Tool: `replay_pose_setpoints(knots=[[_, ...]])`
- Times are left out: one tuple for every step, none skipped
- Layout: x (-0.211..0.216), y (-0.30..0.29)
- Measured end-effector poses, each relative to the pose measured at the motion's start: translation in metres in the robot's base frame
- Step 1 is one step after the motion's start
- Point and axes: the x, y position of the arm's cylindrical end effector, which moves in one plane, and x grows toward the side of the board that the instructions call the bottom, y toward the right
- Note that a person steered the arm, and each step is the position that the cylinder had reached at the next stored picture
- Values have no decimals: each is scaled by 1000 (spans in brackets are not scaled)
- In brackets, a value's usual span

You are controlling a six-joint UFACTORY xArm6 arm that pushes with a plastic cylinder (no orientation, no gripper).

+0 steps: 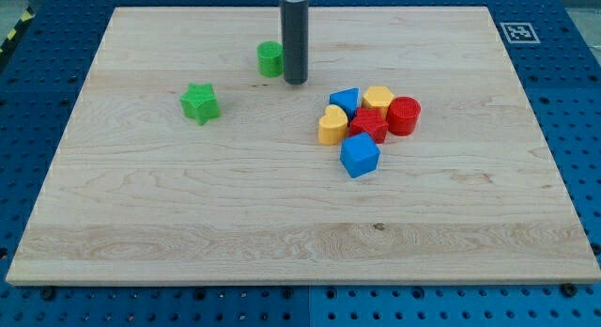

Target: Slide the green circle to the top center

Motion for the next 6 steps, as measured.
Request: replay_pose_setpoints(knots=[[6, -9], [3, -60], [-27, -58], [-49, -11], [-60, -22], [-102, -24]])
